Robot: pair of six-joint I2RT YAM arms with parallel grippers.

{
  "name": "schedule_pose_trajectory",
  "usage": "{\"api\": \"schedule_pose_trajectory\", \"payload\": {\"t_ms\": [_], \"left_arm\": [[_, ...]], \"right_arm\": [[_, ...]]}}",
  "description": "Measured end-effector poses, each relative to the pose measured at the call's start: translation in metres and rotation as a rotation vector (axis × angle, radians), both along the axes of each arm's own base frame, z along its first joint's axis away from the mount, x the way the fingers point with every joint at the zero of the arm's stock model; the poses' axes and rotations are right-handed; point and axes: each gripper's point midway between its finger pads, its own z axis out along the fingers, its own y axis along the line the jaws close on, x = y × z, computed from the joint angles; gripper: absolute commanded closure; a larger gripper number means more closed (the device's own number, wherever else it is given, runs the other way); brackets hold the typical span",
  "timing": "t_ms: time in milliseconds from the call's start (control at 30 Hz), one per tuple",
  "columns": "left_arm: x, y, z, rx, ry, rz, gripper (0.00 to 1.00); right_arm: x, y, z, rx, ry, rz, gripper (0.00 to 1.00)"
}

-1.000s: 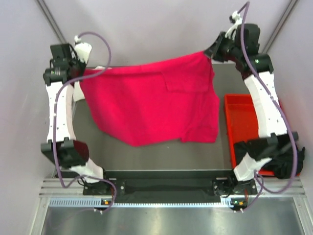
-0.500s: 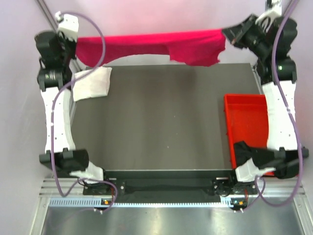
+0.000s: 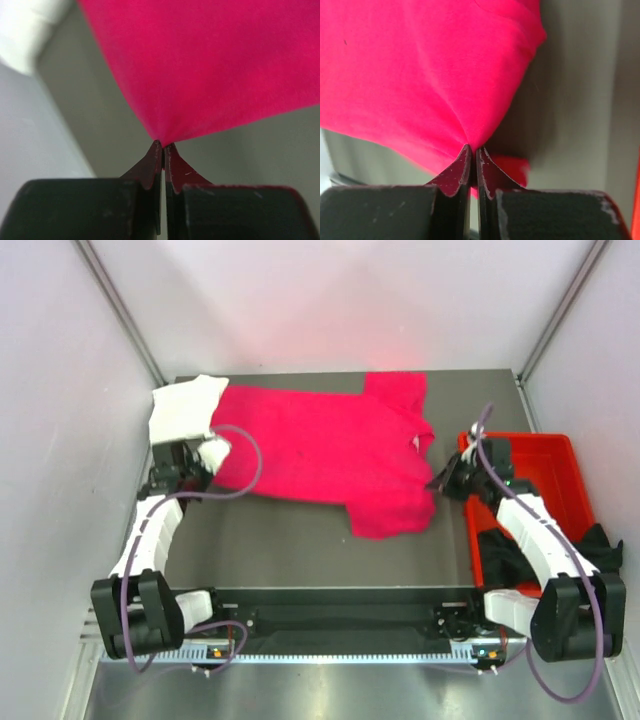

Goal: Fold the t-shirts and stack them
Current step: Flatten the tshirt out, then fold the tshirt

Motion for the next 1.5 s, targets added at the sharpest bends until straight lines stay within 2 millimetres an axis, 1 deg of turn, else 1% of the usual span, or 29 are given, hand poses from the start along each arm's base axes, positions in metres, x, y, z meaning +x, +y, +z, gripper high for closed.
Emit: {"api": "schedule_pose_trajectory", "payload": {"t_ms": [33,100,200,267,300,333,367,400,433,467,500,533,567,600,633,700,733,800,867,933,1000,1100,1167,1233,1333,1400,1433,1467,1500], "left_arm": [[-0.014,-0.003,-0.023,0.003,0.052,-0.021,1.00],[-0.039,-0.007,-0.057,0.005,0.144,-0.052,1.00],[-0.068,-0.011,-0.093,0.009,0.243,-0.084,1.00],[-0.080,-0.012,-0.106,0.013,0.280,-0.097,1.00],[-0.084,-0.012,-0.111,0.015,0.294,-0.104,0.97],[-0.087,-0.013,-0.114,0.017,0.304,-0.107,0.88],[-0.088,-0.012,-0.116,0.021,0.310,-0.113,0.82],[-0.088,-0.012,-0.117,0.024,0.313,-0.117,0.78],[-0.089,-0.011,-0.118,0.027,0.317,-0.118,0.73],[-0.089,-0.011,-0.118,0.029,0.321,-0.120,0.71],[-0.089,-0.011,-0.119,0.030,0.324,-0.119,0.70],[-0.090,-0.010,-0.119,0.032,0.327,-0.119,0.68],[-0.089,-0.010,-0.119,0.036,0.326,-0.118,0.58],[-0.088,-0.008,-0.117,0.042,0.322,-0.117,0.51],[-0.085,-0.007,-0.115,0.046,0.315,-0.112,0.44],[-0.078,-0.005,-0.109,0.052,0.296,-0.102,0.34],[-0.073,-0.004,-0.105,0.054,0.288,-0.100,0.33],[-0.061,-0.003,-0.094,0.055,0.270,-0.108,0.30],[-0.053,-0.004,-0.081,0.057,0.258,-0.133,0.28],[-0.052,-0.006,-0.073,0.071,0.252,-0.175,0.27],[-0.059,-0.007,-0.074,0.091,0.272,-0.216,0.26],[-0.071,-0.006,-0.084,0.122,0.301,-0.254,0.25],[-0.077,-0.005,-0.093,0.132,0.333,-0.268,0.25],[-0.079,-0.005,-0.100,0.132,0.361,-0.277,0.25],[-0.083,-0.006,-0.113,0.117,0.414,-0.299,0.25],[-0.087,-0.009,-0.120,0.104,0.446,-0.320,0.25],[-0.086,-0.010,-0.119,0.103,0.443,-0.331,0.24],[-0.086,-0.011,-0.120,0.103,0.442,-0.341,0.24],[-0.086,-0.011,-0.120,0.104,0.439,-0.347,0.24]], "right_arm": [[-0.013,0.001,-0.022,-0.004,0.056,0.005,1.00],[-0.037,0.003,-0.055,-0.009,0.143,0.017,1.00],[-0.060,0.007,-0.083,-0.017,0.212,0.038,1.00],[-0.066,0.008,-0.094,-0.024,0.232,0.044,1.00],[-0.065,0.008,-0.096,-0.025,0.235,0.044,1.00],[-0.061,0.009,-0.098,-0.026,0.231,0.043,1.00],[-0.057,0.009,-0.100,-0.027,0.230,0.043,1.00],[-0.052,0.010,-0.101,-0.027,0.236,0.043,1.00],[-0.044,0.011,-0.101,-0.028,0.236,0.044,1.00],[-0.035,0.012,-0.100,-0.030,0.232,0.042,1.00],[-0.025,0.013,-0.097,-0.031,0.228,0.041,0.97],[-0.008,0.014,-0.093,-0.034,0.209,0.036,0.94],[0.005,0.015,-0.090,-0.036,0.196,0.034,0.89],[0.022,0.017,-0.086,-0.037,0.174,0.031,0.74],[0.035,0.018,-0.084,-0.036,0.162,0.024,0.66],[0.059,0.021,-0.082,-0.041,0.141,0.025,0.53],[0.070,0.021,-0.081,-0.048,0.137,0.022,0.51],[0.081,0.018,-0.082,-0.079,0.131,0.016,0.45],[0.080,0.011,-0.080,-0.124,0.130,0.006,0.41],[0.071,0.003,-0.075,-0.169,0.130,-0.002,0.39],[0.055,-0.006,-0.065,-0.216,0.109,-0.021,0.39],[0.022,-0.015,-0.047,-0.266,0.068,-0.046,0.38],[0.003,-0.013,-0.046,-0.278,0.060,-0.036,0.38],[-0.014,-0.006,-0.058,-0.293,0.087,-0.009,0.38],[-0.044,0.000,-0.094,-0.317,0.187,0.038,0.40],[-0.062,-0.001,-0.115,-0.329,0.251,0.051,0.42],[-0.069,-0.002,-0.122,-0.330,0.276,0.057,0.42],[-0.073,-0.002,-0.125,-0.326,0.286,0.058,0.45],[-0.069,0.000,-0.123,-0.317,0.266,0.058,0.48]]}}
